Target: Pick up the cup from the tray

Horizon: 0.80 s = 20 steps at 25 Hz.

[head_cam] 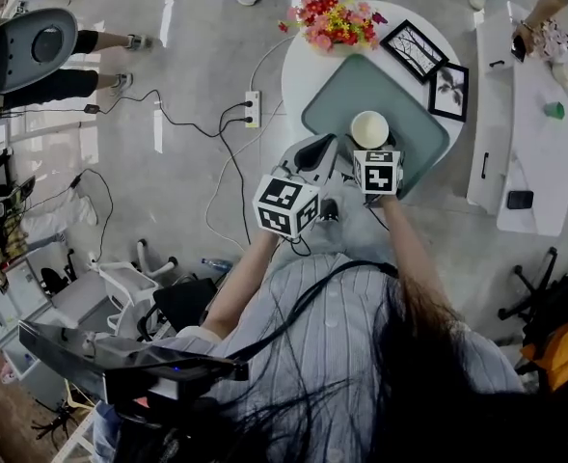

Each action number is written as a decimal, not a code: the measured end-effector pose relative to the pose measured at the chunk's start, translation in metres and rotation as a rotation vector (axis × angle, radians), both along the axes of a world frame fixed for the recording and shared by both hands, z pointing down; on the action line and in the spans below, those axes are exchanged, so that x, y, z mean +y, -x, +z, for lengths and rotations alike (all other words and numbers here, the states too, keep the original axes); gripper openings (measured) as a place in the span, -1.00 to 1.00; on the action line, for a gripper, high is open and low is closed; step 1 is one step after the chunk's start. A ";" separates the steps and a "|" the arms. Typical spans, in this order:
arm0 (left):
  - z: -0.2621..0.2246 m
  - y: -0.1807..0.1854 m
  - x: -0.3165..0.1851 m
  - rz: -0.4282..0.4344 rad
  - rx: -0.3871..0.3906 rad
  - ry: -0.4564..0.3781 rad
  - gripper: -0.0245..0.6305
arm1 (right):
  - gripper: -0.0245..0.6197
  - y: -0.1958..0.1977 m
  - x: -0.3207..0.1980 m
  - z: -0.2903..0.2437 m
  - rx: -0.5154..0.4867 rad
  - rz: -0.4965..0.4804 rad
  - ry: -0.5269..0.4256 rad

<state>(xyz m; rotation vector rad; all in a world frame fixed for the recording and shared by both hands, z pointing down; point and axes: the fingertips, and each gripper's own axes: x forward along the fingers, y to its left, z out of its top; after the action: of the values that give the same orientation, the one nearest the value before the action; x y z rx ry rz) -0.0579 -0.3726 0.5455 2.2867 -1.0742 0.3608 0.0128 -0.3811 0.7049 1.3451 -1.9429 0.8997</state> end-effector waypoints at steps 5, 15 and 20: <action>0.002 0.000 0.004 -0.002 -0.002 0.007 -0.88 | 0.32 0.000 -0.002 0.000 0.000 0.012 -0.012; -0.003 0.011 0.004 -0.022 -0.005 -0.005 -0.88 | 0.32 -0.001 0.000 -0.003 0.013 0.006 -0.036; -0.005 0.016 0.005 -0.032 -0.007 -0.010 -0.88 | 0.32 -0.008 -0.006 -0.009 0.031 -0.005 -0.040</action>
<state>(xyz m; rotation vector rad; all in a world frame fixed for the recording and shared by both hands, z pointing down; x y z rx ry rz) -0.0734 -0.3676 0.5408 2.2761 -1.1171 0.3509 0.0207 -0.3875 0.6962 1.3687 -1.9487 0.8373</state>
